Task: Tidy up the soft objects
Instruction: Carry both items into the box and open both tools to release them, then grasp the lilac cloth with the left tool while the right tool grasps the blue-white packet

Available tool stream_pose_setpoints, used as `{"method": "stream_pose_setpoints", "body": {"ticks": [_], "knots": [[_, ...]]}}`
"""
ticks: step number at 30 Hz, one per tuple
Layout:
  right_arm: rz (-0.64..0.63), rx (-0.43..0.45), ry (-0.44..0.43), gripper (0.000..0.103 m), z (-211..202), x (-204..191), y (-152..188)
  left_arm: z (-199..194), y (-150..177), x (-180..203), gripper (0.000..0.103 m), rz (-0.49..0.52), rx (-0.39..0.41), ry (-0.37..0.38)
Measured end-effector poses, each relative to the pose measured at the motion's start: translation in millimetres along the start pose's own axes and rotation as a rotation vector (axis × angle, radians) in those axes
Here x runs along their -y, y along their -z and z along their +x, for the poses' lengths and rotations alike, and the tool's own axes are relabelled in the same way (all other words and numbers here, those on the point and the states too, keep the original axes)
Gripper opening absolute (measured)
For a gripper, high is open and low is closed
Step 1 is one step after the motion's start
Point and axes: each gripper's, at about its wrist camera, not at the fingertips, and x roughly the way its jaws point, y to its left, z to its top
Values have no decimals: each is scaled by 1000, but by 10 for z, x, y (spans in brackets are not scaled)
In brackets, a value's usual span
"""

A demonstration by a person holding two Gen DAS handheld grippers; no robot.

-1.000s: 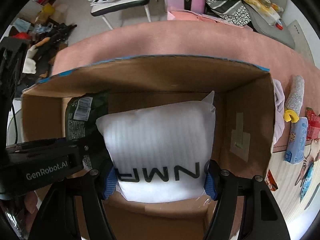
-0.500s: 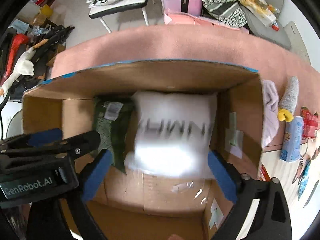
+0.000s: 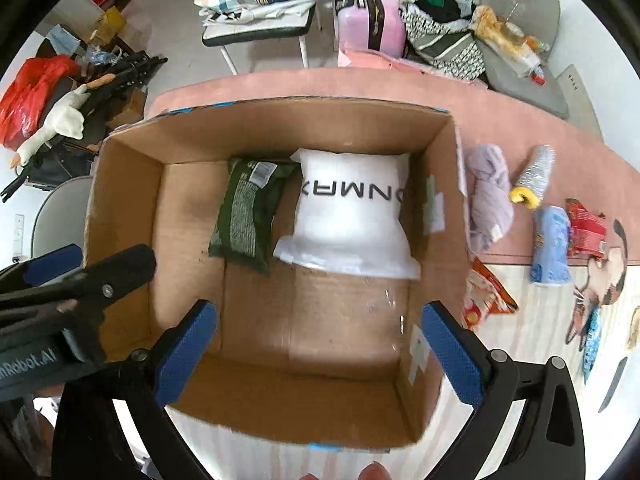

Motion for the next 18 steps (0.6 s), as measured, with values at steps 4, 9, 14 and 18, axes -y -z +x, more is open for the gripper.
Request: {"method": "stream_pose_setpoints", "body": {"ticks": [4,9,14,18], "knots": [[0,46,5,103,-265,25,229,-250,214,31,101,12,75,-33],[8,94,-3,103,-539,78,551,-460,500,71,101,24,115,-43],[25,105,-41,103,-693,156,752,-630,704,145,101,37,146,-50],[53,122,-101,103,-803,299,866,-750,769,263,103,30,172,-24]]}}
